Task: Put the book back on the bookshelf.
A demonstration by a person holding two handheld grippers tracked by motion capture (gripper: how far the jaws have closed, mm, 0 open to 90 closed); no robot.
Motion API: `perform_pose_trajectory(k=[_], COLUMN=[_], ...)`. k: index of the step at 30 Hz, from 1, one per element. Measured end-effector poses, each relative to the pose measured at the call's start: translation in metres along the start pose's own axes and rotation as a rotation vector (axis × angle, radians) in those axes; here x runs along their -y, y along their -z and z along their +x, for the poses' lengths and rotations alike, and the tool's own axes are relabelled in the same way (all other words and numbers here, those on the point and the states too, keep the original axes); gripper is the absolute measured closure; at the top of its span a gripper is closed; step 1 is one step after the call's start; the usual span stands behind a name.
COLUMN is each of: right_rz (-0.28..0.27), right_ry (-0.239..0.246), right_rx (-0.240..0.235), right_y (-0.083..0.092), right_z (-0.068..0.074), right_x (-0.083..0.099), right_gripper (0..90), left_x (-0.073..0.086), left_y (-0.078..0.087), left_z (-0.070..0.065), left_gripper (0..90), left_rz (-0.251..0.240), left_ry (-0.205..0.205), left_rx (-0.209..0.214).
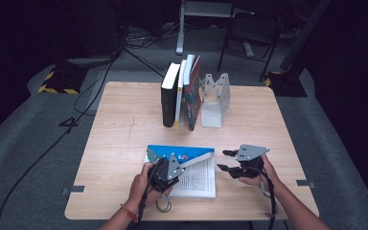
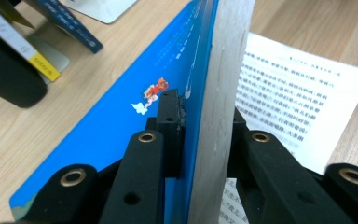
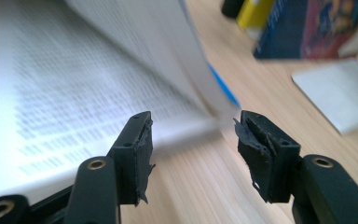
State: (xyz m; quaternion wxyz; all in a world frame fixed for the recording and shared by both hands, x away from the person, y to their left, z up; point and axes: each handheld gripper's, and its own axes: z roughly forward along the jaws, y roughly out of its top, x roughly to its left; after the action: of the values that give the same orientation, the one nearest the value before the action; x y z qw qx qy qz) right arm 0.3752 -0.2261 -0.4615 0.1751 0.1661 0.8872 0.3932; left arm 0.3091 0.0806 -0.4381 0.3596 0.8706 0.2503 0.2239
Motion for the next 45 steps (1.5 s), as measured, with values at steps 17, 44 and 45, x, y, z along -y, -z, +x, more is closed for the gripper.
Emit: perform_pose_trajectory(k=[17, 44, 45], right_rz=[0.065, -0.244, -0.249], right_ry=[-0.076, -0.143, -0.127], right_rx=[-0.081, -0.157, -0.157], right_y=[-0.043, 0.001, 0.005], right_z=[-0.005, 0.006, 0.008], right_x=[0.012, -0.022, -0.026], right_gripper=[43.8, 58.4, 58.4], left_x=[0.007, -0.007, -0.008], left_y=[0.021, 0.033, 0.033], left_z=[0.018, 0.01, 0.011], left_gripper=[77.4, 74.3, 74.6], left_rz=[-0.118, -0.072, -0.079], left_ry=[0.045, 0.006, -0.001], left_rx=[0.025, 0.135, 0.141])
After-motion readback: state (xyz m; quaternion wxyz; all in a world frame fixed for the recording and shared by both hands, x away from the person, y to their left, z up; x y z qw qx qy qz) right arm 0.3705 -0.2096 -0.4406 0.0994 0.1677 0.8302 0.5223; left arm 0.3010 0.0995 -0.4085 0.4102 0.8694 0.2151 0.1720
